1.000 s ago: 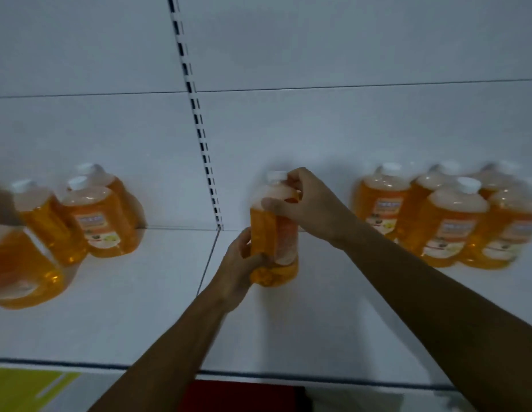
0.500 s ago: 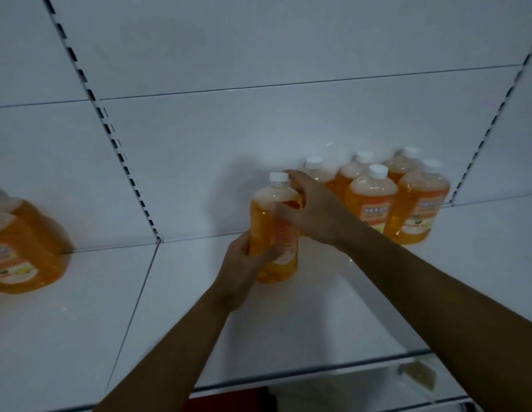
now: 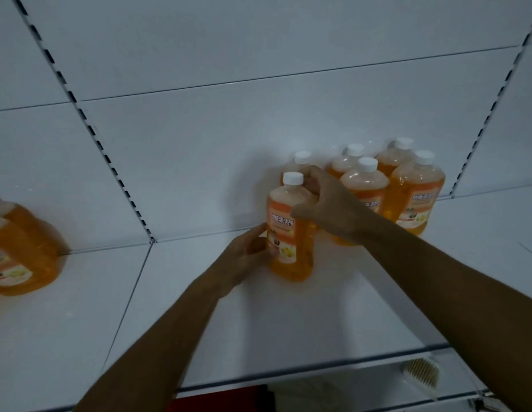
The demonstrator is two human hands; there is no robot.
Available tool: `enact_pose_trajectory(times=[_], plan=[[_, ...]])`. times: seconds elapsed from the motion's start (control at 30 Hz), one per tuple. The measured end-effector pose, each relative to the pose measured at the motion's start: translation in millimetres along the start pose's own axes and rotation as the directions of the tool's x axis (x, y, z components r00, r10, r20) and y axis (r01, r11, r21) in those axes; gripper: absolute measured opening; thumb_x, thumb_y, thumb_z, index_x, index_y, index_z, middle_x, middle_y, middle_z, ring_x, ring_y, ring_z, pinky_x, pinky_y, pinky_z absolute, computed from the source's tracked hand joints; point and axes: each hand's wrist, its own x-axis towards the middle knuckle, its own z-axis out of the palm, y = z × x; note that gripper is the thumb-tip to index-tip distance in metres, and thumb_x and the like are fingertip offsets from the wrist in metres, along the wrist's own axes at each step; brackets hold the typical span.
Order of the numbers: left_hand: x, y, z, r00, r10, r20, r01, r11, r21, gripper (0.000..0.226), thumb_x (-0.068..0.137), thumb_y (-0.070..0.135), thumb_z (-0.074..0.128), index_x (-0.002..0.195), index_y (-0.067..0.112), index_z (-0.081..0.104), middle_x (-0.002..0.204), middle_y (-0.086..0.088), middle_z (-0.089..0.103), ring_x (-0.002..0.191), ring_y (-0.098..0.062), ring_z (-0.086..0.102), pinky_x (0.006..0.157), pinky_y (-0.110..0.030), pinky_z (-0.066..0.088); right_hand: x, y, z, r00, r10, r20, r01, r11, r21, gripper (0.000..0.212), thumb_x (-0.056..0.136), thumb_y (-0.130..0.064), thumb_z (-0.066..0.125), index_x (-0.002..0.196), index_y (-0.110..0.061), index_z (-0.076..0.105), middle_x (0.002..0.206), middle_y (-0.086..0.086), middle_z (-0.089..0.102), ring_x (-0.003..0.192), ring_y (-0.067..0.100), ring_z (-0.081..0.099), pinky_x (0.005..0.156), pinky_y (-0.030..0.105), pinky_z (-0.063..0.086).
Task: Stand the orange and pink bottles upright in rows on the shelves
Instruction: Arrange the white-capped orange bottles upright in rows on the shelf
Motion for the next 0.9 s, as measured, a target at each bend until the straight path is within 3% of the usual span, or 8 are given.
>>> enact_pose_trajectory(times=[0.13,0.33,0.53,0.67,0.9], plan=[[9,-5,14,0.997,0.07,-0.045,-0.064,0.989,0.133,0.044,0.085,0.033,0.067,0.125,0.017,0.059,0.121,0.002,0.068,0.11,-0.014,0.064,0.099,-0.042,0.051,2,3,-11,0.997,-0.056,0.046,0.062,0.989,-0.138,0.057,0.08,-0.012,0.071,0.13,-0.024,0.047,0.12,-0.003,0.056,0.106,0.015,0.057,0.082,0.03,0.056],[32,-9,40,0.939,0.172,-0.298,-0.101,0.966,0.239,0.039,0.088,0.03,0.068,0.123,0.023,0.055,0.119,0.004,0.065,0.104,-0.013,0.064,0.09,-0.038,0.056,10,3,-28,0.984,-0.175,0.012,0.159,0.863,-0.48,0.066,0.08,-0.019,0.074,0.138,-0.019,0.042,0.122,0.002,0.051,0.105,0.013,0.048,0.081,0.019,0.039],[46,-12,56,0.918,0.147,-0.368,-0.048,0.963,0.266,0.04,0.087,0.032,0.069,0.124,0.025,0.054,0.115,0.009,0.063,0.102,-0.01,0.062,0.087,-0.025,0.054,10,2,-29,0.965,-0.258,0.04,0.211,0.681,-0.702,0.064,0.086,-0.016,0.067,0.142,-0.018,0.034,0.128,0.008,0.05,0.115,0.024,0.05,0.092,0.038,0.049],[47,-12,58,0.911,0.11,-0.397,0.011,0.957,0.29,0.046,0.086,0.038,0.069,0.126,0.023,0.054,0.11,0.013,0.061,0.097,-0.006,0.059,0.085,-0.021,0.049,10,5,-26,0.963,-0.265,0.039,0.204,0.628,-0.751,0.065,0.088,-0.018,0.065,0.143,-0.017,0.031,0.131,0.008,0.049,0.117,0.026,0.051,0.093,0.038,0.05],[46,-8,62,0.898,0.056,-0.437,0.088,0.949,0.303,0.048,0.087,0.038,0.068,0.128,0.02,0.053,0.118,0.008,0.062,0.1,-0.006,0.056,0.089,-0.023,0.046,7,8,-23,0.962,-0.274,0.017,0.202,0.666,-0.718,0.065,0.088,-0.015,0.064,0.143,-0.018,0.029,0.134,0.008,0.045,0.12,0.027,0.048,0.094,0.037,0.048]])
